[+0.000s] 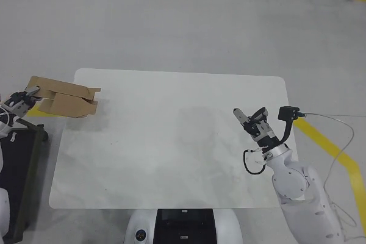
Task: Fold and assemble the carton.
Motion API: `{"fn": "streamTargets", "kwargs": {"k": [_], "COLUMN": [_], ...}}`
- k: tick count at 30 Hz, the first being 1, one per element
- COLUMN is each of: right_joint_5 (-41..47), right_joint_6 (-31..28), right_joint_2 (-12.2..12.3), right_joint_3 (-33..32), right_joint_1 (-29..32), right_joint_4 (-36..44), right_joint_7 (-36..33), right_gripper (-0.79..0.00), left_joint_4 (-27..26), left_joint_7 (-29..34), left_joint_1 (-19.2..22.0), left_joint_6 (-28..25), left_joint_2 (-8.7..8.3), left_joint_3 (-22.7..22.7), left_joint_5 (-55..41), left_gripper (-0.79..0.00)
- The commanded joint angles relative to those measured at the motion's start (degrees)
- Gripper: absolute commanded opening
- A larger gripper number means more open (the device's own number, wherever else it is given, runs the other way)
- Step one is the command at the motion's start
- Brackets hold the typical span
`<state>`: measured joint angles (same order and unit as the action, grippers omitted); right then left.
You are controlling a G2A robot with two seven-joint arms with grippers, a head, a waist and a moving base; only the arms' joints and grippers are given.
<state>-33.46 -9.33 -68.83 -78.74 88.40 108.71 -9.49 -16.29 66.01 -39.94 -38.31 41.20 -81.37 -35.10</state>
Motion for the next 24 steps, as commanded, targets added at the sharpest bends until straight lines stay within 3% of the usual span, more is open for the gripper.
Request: {"fn": "streamTargets", "kwargs": {"k": [1,12,24], "right_joint_5": [0.0,0.0,0.0], "right_joint_6": [0.0,0.0,0.0], "right_joint_2": [0.0,0.0,0.0], "right_joint_3": [0.0,0.0,0.0], "right_joint_1": [0.0,0.0,0.0], "right_joint_4": [0.0,0.0,0.0], "right_joint_7": [0.0,0.0,0.0], "right_gripper": [0.0,0.0,0.0], "left_joint_4": [-2.1,-16.8,-33.8], "left_joint_7": [0.2,2.0,1.2], "left_joint_1": [-0.4,-5.4,-13.8], "left_joint_6": [0.2,2.0,1.3], "left_joint_2": [-0.1,-0.61,0.28], "left_joint_3": [-0.4,-2.7,-1.8], "left_joint_5": [-0.9,-6.2,-8.5], "left_gripper": [-0.785,-0.785,-0.785]}}
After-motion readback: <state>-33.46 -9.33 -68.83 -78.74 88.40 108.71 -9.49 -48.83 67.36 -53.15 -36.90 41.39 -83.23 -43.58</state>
